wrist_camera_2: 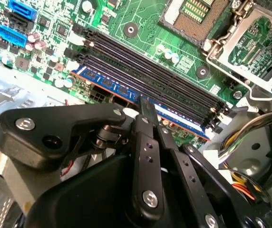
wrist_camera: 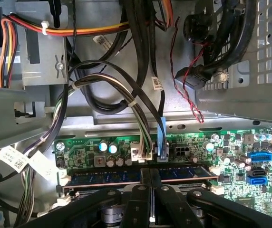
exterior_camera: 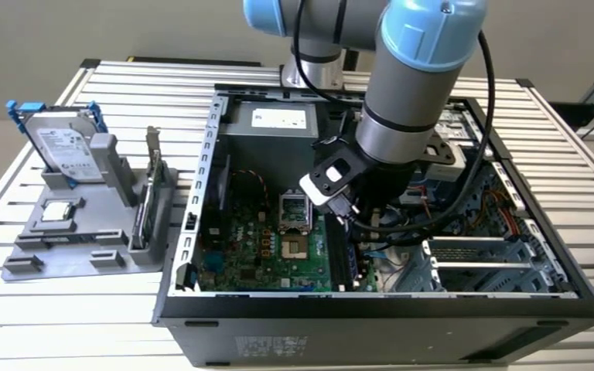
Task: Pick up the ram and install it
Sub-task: 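Press down the ram until it locks into place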
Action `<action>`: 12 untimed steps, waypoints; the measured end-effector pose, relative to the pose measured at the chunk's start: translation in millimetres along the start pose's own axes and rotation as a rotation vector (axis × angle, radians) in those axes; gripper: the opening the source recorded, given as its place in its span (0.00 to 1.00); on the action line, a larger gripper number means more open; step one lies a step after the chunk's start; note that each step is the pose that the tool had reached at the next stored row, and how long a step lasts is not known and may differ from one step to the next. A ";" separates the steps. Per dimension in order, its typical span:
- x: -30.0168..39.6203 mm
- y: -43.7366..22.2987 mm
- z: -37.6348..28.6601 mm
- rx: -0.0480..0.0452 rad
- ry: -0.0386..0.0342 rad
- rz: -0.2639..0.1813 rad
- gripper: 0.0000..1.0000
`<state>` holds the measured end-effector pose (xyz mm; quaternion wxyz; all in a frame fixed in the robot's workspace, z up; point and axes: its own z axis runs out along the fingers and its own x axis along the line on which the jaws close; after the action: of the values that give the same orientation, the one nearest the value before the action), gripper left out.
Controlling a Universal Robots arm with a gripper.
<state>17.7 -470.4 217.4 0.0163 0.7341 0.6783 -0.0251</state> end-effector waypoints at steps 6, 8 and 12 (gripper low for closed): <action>-0.9 -0.2 -15.4 0.0001 0.0008 0.000 0.00; -1.4 -0.3 -23.7 0.0002 0.0007 0.000 0.00; -2.4 -0.4 -39.4 0.0011 0.0002 -0.001 0.00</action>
<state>17.6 -470.4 256.9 0.0158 0.7339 0.6786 -0.0254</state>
